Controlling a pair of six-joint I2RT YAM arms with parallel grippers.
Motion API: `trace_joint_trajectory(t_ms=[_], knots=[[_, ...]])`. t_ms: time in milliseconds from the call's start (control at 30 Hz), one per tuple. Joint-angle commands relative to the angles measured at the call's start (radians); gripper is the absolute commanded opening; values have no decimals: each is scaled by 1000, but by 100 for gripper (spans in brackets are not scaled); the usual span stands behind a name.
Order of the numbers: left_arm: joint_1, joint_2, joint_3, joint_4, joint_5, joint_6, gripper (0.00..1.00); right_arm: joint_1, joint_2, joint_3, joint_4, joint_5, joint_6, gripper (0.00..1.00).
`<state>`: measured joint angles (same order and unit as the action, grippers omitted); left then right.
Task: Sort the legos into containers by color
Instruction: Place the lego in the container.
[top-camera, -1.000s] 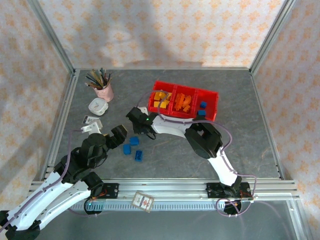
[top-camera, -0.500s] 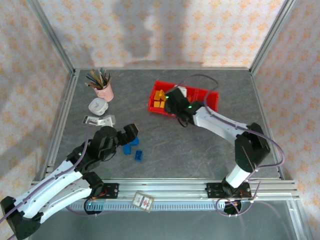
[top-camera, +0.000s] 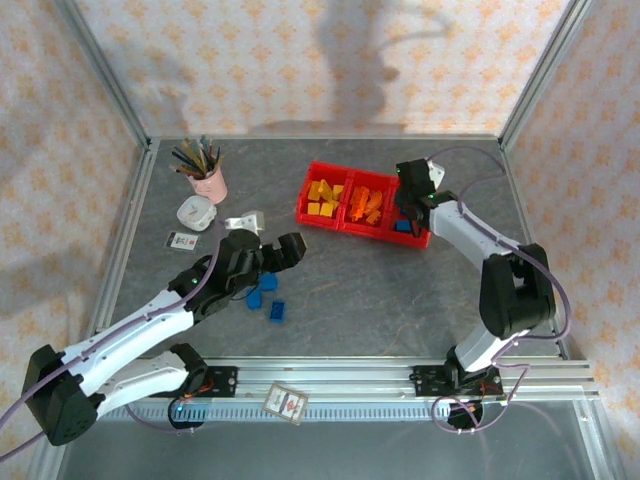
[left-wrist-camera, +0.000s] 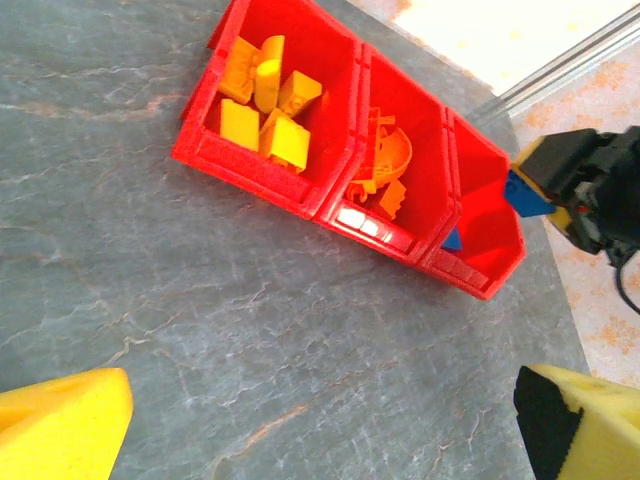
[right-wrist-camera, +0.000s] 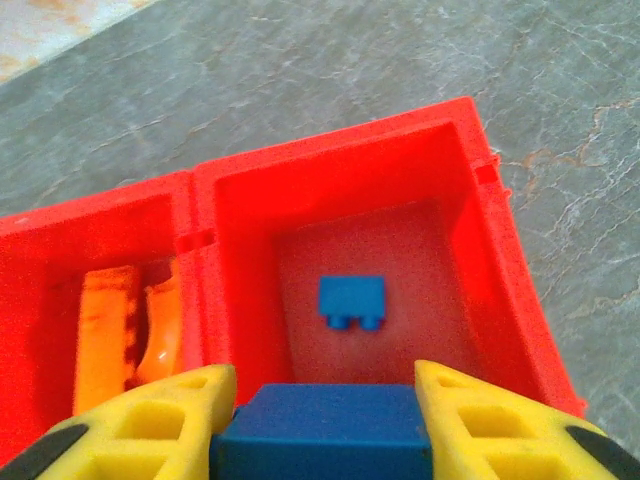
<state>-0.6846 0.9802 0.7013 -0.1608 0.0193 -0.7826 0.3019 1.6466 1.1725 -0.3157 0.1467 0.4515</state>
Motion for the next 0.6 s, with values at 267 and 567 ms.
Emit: trace_joint_trajectory(t_ms=[267,567], knots=[[10,26,49,61,16,36,99,-11,63,86,24,8,-58,61],[13,-1,41,33,-3,36,99,65,-39,60,-7,-2,-76,71]])
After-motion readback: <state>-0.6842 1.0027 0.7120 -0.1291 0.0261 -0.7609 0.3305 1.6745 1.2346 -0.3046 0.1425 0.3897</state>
